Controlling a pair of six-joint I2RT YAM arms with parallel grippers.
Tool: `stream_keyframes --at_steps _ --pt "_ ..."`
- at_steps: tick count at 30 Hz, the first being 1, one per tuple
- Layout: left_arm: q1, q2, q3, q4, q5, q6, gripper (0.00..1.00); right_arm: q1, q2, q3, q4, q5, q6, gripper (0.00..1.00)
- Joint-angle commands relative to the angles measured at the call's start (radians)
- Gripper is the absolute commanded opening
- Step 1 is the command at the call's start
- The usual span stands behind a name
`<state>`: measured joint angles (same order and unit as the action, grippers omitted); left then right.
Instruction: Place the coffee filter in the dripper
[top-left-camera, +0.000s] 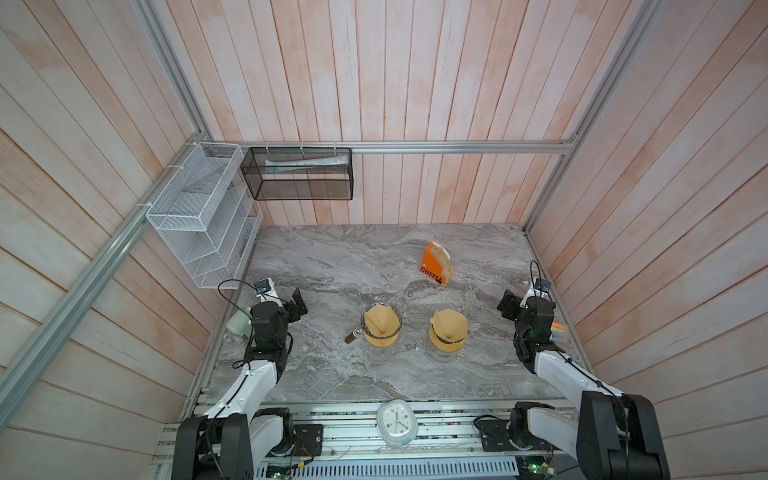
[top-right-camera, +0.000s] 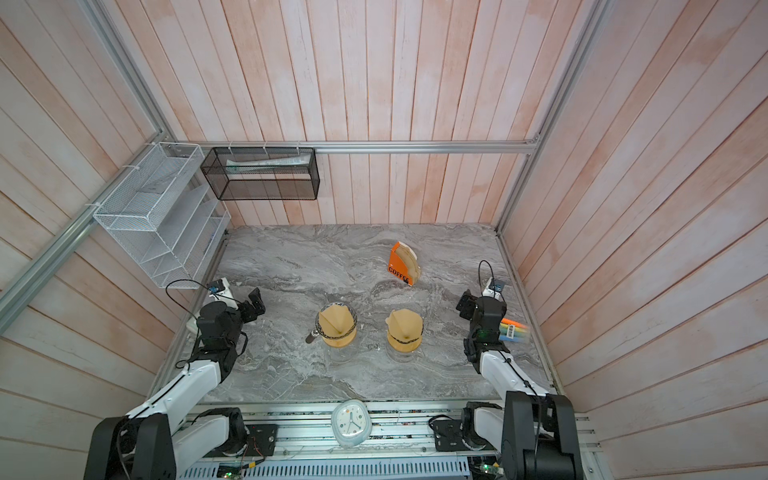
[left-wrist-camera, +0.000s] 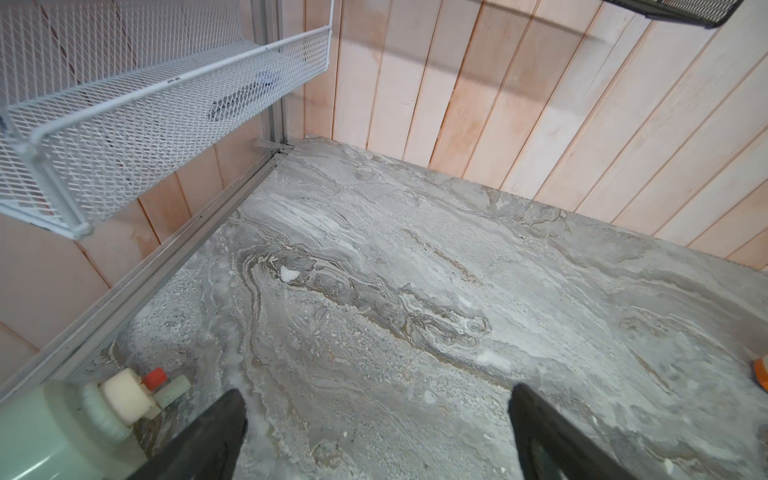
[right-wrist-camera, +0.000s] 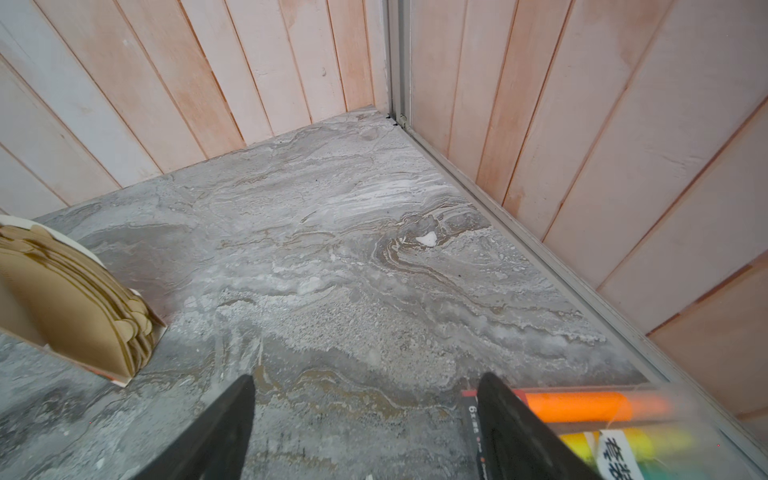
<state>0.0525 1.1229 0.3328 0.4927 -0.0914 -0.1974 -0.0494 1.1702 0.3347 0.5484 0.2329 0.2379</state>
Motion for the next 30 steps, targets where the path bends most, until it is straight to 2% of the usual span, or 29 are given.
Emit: stream_keyframes --at_steps 1,7,13,15,17,20,23,24,27,30 --pt "0.004 0.064 -0.035 0.267 0.009 0.059 1.0 -0.004 0.053 -0.036 0.185 0.057 -0.027 0.84" --pt "0.005 0.25 -0.051 0.469 0.067 0.107 1.0 0.004 0.167 -0.019 0.277 0.068 -0.061 0.86" --pt "0.006 0.368 -0.063 0.603 0.098 0.114 1.0 0.008 0.218 -0.066 0.488 0.024 -0.127 0.98" --pt "0.006 0.413 -0.057 0.64 0.111 0.115 1.0 0.008 0.268 -0.078 0.558 -0.001 -0.127 0.98" --pt "0.007 0.411 -0.068 0.648 0.124 0.114 1.0 0.017 0.315 -0.078 0.618 -0.029 -0.149 0.98" --pt "0.009 0.415 -0.065 0.649 0.127 0.115 1.0 0.023 0.312 -0.077 0.593 -0.046 -0.161 0.98" --pt "0.009 0.415 -0.063 0.641 0.128 0.114 1.0 0.032 0.38 -0.136 0.796 -0.052 -0.179 0.98" --pt "0.009 0.415 -0.058 0.637 0.127 0.115 1.0 0.036 0.383 -0.135 0.796 -0.048 -0.186 0.98" --pt "0.005 0.416 -0.054 0.633 0.12 0.14 1.0 0.037 0.341 -0.099 0.655 -0.048 -0.18 0.98" --pt "-0.002 0.414 -0.055 0.631 0.11 0.145 1.0 0.037 0.355 -0.108 0.698 -0.044 -0.178 0.98"
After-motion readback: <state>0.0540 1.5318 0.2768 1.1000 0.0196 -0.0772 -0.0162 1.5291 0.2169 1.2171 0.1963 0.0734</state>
